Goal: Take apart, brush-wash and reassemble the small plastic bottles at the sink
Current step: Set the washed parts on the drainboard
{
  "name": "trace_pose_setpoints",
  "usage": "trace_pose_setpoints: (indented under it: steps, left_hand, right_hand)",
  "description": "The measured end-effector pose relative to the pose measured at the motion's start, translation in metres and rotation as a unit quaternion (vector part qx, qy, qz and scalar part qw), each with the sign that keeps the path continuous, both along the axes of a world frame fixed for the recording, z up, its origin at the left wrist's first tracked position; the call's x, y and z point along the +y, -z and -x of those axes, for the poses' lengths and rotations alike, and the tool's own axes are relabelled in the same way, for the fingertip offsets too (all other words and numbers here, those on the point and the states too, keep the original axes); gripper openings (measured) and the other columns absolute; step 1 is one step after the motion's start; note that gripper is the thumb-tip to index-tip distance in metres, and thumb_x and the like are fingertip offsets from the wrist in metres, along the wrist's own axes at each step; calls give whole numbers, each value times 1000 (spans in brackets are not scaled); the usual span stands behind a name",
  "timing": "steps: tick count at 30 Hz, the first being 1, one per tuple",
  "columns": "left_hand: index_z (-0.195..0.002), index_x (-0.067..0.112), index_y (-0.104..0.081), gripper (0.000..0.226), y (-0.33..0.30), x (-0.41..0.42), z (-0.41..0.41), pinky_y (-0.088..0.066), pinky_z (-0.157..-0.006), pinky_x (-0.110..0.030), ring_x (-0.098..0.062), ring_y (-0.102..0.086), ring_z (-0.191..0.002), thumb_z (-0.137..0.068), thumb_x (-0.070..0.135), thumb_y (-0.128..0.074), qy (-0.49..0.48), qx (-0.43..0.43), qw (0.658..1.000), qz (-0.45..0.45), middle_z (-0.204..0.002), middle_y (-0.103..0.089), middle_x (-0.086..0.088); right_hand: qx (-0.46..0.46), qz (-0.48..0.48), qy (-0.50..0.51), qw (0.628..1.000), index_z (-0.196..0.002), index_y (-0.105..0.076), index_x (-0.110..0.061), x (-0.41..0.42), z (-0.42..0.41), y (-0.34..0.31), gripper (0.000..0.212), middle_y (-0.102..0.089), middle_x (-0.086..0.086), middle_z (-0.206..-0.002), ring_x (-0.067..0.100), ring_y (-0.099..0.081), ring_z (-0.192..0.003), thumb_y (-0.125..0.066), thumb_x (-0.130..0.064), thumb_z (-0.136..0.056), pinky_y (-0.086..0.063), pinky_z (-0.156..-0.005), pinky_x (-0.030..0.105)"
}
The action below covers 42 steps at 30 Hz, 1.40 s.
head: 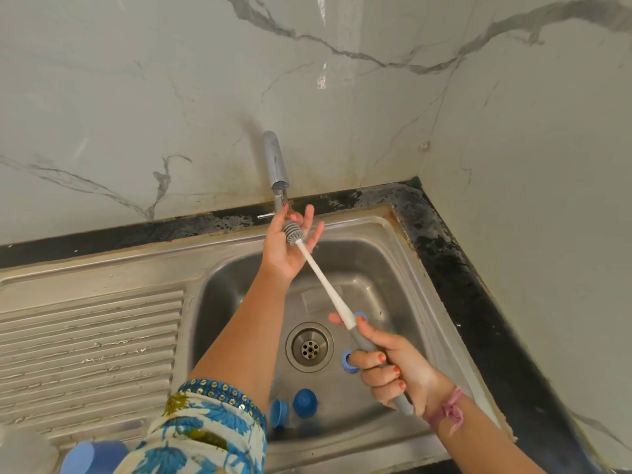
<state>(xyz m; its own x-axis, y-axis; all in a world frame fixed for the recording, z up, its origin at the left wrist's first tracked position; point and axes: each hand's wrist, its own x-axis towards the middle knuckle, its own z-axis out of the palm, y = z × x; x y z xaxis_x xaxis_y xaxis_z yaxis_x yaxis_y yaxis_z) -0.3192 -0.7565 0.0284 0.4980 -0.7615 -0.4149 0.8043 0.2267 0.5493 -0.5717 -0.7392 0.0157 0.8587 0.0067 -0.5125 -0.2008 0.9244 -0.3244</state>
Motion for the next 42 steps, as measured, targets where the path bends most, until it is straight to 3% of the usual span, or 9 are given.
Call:
trace_pose_setpoints:
  steps: [4,9,14,17,22,27,35,39,42]
  left_hand:
    - [-94,15,-60,22,1,-9,2,-46,-91,-40,-19,-64,-95,-98,35,-50,56,-166,960,-218,-98,-67,-4]
    - [-100,14,-53,16,-2,-13,-2,-46,-68,-29,-12,-58,-64,-99,25,-42,6,-139,945,-296,-76,-55,-1]
    - [-86,10,-49,16,1,-10,1,-53,-63,-25,-16,-61,-63,-98,18,-42,8,-140,963,-230,-74,-49,-5]
    - [-79,12,-50,19,3,3,0,-55,-90,-42,-14,-60,-57,-96,18,-46,-11,5,999,-39,-64,-52,-2]
    - [-84,18,-52,16,2,-1,-1,-45,-98,-43,-16,-66,-79,-94,30,-53,39,-126,969,-209,-72,-58,3]
    - [-87,18,-56,14,0,-6,-5,-48,-70,-28,-9,-67,-65,-95,29,-60,-38,-149,950,-272,-75,-59,4]
    - [-79,13,-53,16,5,9,-3,-51,-96,-41,-11,-61,-53,-94,15,-57,0,-25,998,-52,-55,-51,3]
    - [-82,18,-53,18,4,0,6,-52,-78,-31,-10,-66,-65,-97,27,-57,13,-111,976,-186,-64,-59,5]
    - [-83,17,-51,22,12,-9,10,-39,-54,-23,-12,-56,-59,-99,31,-50,-45,-218,920,-324,-77,-61,-2]
  right_hand:
    - [137,386,-42,911,-119,-53,-22,-1,-9,-11,36,-42,-4,-62,5,-34,-41,-55,-45,-93,-26,-36,20]
    - [287,845,-151,425,-129,-32,-23,2,-12,2,30,-61,0,-101,17,-65,-83,-31,-40,-103,-55,-70,29]
    - [163,401,12,902,-114,-61,-18,-5,-14,-5,26,-42,0,-63,6,-32,-43,-43,-33,-102,-25,-40,22]
    - [42,69,13,997,-113,-67,-15,-10,-4,-9,31,-31,-3,-60,3,-20,-42,-46,-33,-98,-14,-37,16]
    - [110,324,-8,940,-111,-54,-12,4,-14,-8,30,-46,0,-66,7,-36,-45,-53,-38,-96,-32,-39,21]
    - [313,832,-164,427,-141,-31,-29,0,-5,15,46,-59,-1,-100,18,-63,-80,-24,-51,-101,-54,-68,31]
    - [86,188,-27,978,-106,-66,-19,-18,15,9,40,-27,-2,-60,6,-17,-42,-42,-49,-97,-13,-38,19]
    - [141,376,-48,914,-119,-58,-18,-14,8,11,50,-43,-2,-62,9,-33,-43,-44,-58,-93,-29,-40,22]
    - [282,785,-177,522,-123,-43,-24,-14,1,22,44,-61,-3,-88,18,-60,-70,-35,-58,-96,-49,-61,31]
